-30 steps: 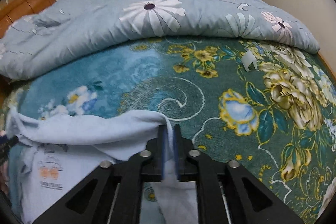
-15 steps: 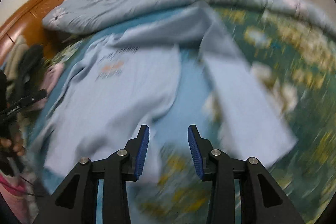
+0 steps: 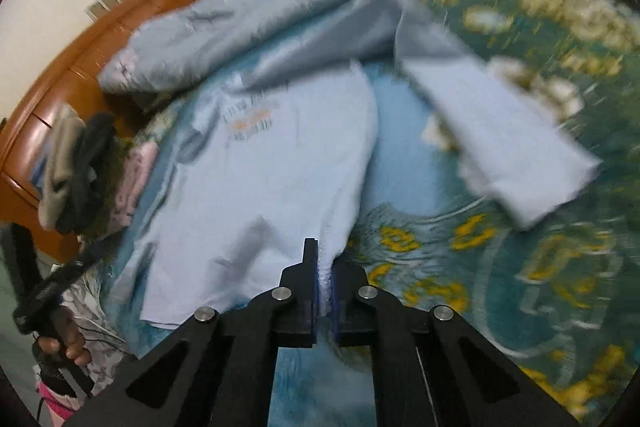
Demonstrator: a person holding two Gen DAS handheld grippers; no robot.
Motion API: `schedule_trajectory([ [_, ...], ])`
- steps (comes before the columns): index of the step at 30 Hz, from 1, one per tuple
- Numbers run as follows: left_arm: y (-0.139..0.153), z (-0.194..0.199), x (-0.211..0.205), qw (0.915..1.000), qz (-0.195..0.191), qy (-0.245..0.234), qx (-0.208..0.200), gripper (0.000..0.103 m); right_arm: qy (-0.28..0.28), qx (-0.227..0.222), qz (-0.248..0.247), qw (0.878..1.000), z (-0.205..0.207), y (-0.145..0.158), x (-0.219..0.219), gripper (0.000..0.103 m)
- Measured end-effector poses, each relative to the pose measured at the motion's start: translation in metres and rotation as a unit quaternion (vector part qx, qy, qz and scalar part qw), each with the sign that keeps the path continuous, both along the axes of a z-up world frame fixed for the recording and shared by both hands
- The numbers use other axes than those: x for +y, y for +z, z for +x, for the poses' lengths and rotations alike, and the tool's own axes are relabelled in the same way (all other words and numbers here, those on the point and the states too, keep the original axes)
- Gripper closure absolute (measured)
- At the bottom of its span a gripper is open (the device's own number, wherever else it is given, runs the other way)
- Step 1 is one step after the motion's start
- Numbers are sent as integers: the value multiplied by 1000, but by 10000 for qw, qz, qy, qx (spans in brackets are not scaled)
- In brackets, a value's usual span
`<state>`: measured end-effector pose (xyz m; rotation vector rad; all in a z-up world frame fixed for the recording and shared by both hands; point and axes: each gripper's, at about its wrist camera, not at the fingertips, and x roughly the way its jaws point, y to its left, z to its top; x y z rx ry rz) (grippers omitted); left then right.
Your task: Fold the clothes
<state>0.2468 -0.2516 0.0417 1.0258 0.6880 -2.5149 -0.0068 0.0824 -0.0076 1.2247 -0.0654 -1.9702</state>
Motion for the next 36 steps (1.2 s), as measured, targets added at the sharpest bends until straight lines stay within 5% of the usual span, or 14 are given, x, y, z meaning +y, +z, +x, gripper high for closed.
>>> schedule_trajectory([
  [5,-8,6,9,9998,113,-146,-51,41,-454,351,374,9976,12,6,47,99],
  [11,-30,-5,29,9974,465,-499,-246,41,-758,-164,435,9960,6,-28,66,99],
  [21,-59,-3,58,9932,719,-619,-673,42,-701,-155,370,9967,8,-31,67,98],
  [26,-67,5,58,9931,783,-445,-754,74,-720,-217,389,9964,9,-37,66,98],
  [33,-70,10,56,9927,887,-413,-702,98,-706,-255,377,9965,10,-37,67,98],
  [36,-68,9,61,9932,755,-455,-758,100,-702,-267,404,9964,11,-38,66,98],
])
